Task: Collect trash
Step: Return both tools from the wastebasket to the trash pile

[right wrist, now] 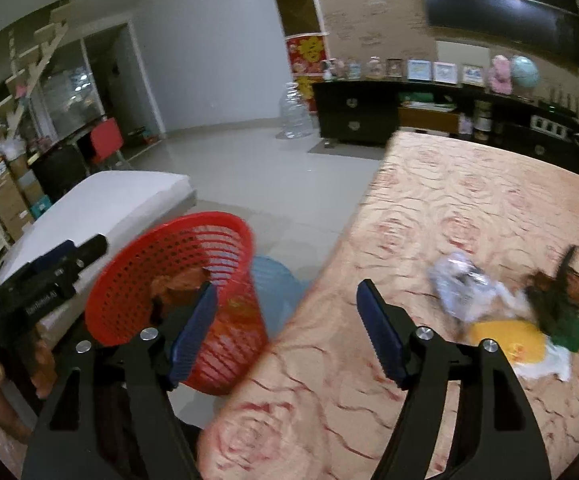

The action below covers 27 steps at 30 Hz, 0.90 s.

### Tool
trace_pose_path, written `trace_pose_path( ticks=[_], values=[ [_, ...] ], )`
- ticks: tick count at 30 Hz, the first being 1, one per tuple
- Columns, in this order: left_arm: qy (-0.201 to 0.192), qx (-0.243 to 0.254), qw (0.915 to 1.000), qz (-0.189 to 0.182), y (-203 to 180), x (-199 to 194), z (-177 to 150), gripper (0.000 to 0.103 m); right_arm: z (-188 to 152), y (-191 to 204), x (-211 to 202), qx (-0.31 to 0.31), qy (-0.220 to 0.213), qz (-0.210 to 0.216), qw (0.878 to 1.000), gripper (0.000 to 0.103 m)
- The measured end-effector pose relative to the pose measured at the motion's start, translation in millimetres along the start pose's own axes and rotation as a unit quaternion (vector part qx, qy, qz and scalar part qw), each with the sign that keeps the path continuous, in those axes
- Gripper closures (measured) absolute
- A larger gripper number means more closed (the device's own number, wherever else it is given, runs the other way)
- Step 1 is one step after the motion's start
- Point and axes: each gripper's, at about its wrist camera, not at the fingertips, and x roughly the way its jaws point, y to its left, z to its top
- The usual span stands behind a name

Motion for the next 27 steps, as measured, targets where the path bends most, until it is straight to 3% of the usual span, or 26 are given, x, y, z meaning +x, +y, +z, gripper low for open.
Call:
trace_pose_path(
  ticks=[8, 17, 20, 27],
  values=[
    [0.000, 0.028, 0.9996, -0.002, -16.6, -2.0, -4.4, 0.024, -28.7, -72.9, -39.6, 0.020, -0.002, -0.078, 0.997, 0.029],
    [0.010, 0.070, 0.9975, -0.007, -45.0, 0.3, -11.1, 0.024, -60.4, -156.8, -68.5, 0.109, -0.009, -0.135, 0.985, 0.026],
    [0.017, 0.078, 0.9967, -0.014, -53.6, 1.8, -12.8, 0.024, -69.0, -171.5, -72.1, 0.121, -0.011, -0.165, 0.979, 0.025],
    [0.020, 0.093, 0.9948, -0.037, -77.8, 0.9, -12.8, 0.024, -80.5, -185.6, -72.8, 0.141, -0.003, -0.170, 0.975, 0.023]
  ],
)
